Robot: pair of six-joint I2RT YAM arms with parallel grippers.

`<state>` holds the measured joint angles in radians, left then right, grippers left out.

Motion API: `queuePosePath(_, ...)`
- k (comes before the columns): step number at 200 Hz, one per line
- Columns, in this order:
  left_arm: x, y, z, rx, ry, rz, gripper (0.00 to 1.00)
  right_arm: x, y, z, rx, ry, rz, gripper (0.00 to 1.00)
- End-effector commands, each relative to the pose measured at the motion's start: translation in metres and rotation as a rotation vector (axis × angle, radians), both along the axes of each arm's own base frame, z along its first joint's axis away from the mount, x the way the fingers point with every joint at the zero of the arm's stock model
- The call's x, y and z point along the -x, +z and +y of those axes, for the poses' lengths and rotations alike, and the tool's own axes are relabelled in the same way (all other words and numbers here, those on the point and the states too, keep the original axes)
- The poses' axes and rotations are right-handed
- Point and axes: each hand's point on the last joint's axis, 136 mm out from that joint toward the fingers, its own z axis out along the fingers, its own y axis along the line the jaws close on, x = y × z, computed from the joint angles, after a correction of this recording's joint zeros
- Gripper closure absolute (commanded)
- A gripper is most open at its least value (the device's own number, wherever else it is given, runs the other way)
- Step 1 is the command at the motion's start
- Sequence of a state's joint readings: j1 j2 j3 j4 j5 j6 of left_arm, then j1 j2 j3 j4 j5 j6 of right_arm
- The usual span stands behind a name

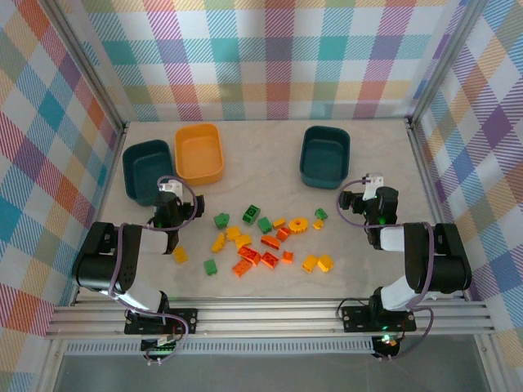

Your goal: Sort the legos into containers by color

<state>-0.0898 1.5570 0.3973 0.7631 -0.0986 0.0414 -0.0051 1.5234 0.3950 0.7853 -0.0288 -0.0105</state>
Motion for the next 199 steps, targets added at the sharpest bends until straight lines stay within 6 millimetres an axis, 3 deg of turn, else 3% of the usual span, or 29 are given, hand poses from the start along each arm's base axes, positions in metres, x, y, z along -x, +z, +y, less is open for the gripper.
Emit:
queuePosePath(1,-0.011,0.015,0.007,0.008,0.031,-0.058,0.0,-0.008,0.012,0.007,-0.018,0.024,-0.046,0.0)
queuePosePath(53,-0.013,0.02,0.001,0.01,-0.002,-0.046,0.0,-0.01,0.014,0.003,-0.018,0.003,-0.039,0.0)
queuePosePath(78,-0.016,0.055,-0.001,0.007,-0.016,-0.002,0.0,-0.011,0.031,0.005,-0.011,0.012,0.0,0.0)
queuePosePath(98,-0.008,0.11,-0.007,0.071,-0.027,-0.11,0.0,-0.007,0.065,0.006,-0.019,-0.032,0.033,0.0)
queuePosePath(133,0.04,0.218,-0.019,0.237,-0.079,-0.303,0.0,0.032,0.148,0.023,-0.09,-0.103,0.089,0.0)
queuePosePath(142,0.057,0.236,-0.023,0.26,-0.103,-0.318,0.0,0.047,0.169,0.026,-0.16,-0.114,0.095,0.0)
queuePosePath(157,0.082,0.259,-0.017,0.307,-0.067,-0.332,0.0,0.07,0.188,0.028,-0.279,-0.126,0.082,0.0)
queuePosePath(172,0.104,0.267,0.001,0.438,0.083,-0.311,0.0,0.091,0.186,0.017,-0.449,-0.242,0.054,0.0)
queuePosePath(178,0.116,0.256,0.013,0.503,0.189,-0.251,0.0,0.1,0.18,0.013,-0.52,-0.281,0.046,0.0)
queuePosePath(185,0.135,0.242,0.031,0.577,0.355,-0.185,0.0,0.106,0.182,0.021,-0.513,-0.2,0.007,0.0)
queuePosePath(193,0.157,0.23,0.052,0.613,0.525,-0.161,0.0,0.113,0.181,0.026,-0.521,-0.167,0.011,0.07)
queuePosePath(199,0.164,0.228,0.057,0.596,0.541,-0.17,0.0,0.118,0.172,0.025,-0.515,-0.189,0.065,0.14)
